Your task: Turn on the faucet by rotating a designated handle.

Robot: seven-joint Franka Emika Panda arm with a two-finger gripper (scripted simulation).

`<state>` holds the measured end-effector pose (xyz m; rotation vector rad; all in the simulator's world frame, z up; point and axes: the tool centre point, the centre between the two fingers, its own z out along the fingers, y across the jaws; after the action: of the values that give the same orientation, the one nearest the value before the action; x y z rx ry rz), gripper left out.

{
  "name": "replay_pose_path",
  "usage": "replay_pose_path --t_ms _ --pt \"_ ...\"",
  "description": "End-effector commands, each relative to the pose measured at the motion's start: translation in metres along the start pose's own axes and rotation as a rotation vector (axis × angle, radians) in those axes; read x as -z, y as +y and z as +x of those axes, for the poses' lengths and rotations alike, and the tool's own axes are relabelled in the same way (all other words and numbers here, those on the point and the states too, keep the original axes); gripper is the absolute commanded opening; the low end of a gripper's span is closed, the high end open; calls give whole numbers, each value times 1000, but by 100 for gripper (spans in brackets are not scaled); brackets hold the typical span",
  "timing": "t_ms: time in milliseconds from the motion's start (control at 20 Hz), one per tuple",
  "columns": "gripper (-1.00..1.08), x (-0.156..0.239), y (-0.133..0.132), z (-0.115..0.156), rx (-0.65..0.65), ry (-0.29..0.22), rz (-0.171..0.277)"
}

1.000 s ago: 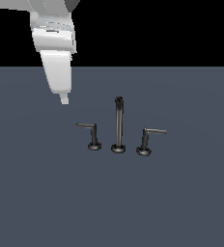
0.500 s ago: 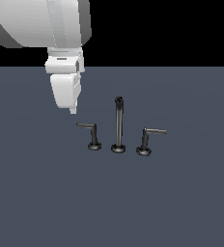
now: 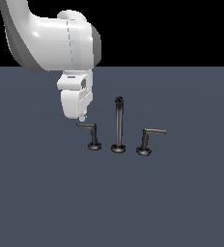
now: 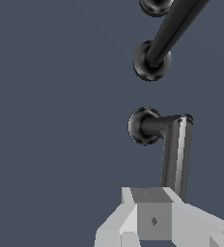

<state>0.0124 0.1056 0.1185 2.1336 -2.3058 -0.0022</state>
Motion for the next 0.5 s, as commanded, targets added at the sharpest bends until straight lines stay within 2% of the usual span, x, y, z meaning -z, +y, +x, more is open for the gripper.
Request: replay_pose_path --t_ms 0,450 --pt "-100 -8 -8 4 -40 2 1" --pt "-100 -21 -20 10 -104 2 1"
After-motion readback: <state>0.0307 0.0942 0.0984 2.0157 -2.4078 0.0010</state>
